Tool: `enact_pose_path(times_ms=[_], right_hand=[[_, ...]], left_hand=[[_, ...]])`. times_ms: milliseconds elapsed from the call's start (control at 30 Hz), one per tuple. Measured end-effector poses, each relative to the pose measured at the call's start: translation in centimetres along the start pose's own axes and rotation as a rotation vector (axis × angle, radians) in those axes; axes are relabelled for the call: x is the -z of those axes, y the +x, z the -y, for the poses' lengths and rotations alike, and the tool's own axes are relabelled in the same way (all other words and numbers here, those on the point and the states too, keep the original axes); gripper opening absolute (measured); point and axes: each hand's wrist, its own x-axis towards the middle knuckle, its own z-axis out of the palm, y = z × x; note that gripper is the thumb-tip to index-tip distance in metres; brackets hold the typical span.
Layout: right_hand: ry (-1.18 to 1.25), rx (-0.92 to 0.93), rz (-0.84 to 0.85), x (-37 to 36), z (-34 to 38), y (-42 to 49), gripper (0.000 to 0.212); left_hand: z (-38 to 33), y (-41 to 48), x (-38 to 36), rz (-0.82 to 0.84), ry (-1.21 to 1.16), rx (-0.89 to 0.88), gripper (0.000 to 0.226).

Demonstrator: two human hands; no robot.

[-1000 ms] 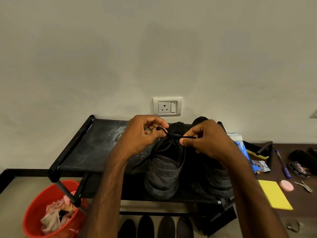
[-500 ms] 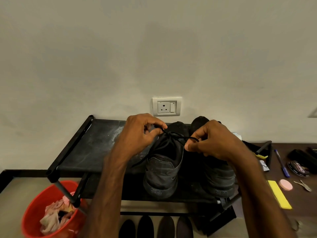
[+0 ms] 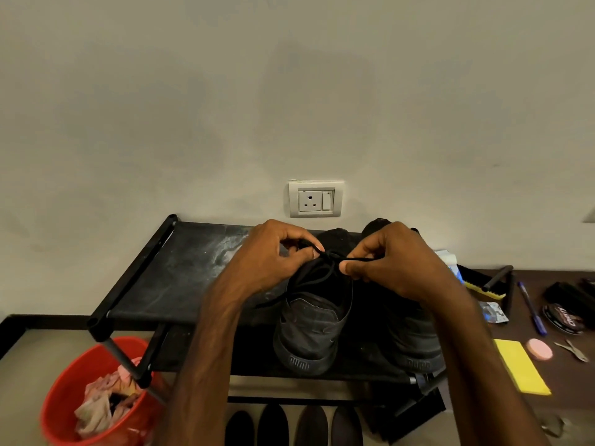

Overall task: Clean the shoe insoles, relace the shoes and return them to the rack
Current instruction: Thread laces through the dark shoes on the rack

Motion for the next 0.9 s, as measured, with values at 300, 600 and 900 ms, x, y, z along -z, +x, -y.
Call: enact_pose_path(times_ms=[300,600,900], right_hand=[[-0.015,-0.060,0.176,2.1,0.3,-1.3,0.014],[0.008,0.000,0.036,-0.2,0.6,-0.2,0.011],[-0.034,-0.023,0.057,0.5,-0.1,-0.4,0.016]], left_hand=[[0.2,0.0,0.2,0.016,-0.021,0.016,0.012],[0.6,0.0,0.1,-0.003,-0.015,0.007,0.010],[0.4,0.0,-0.2,-0.057,-0.028,0.043,0.007]])
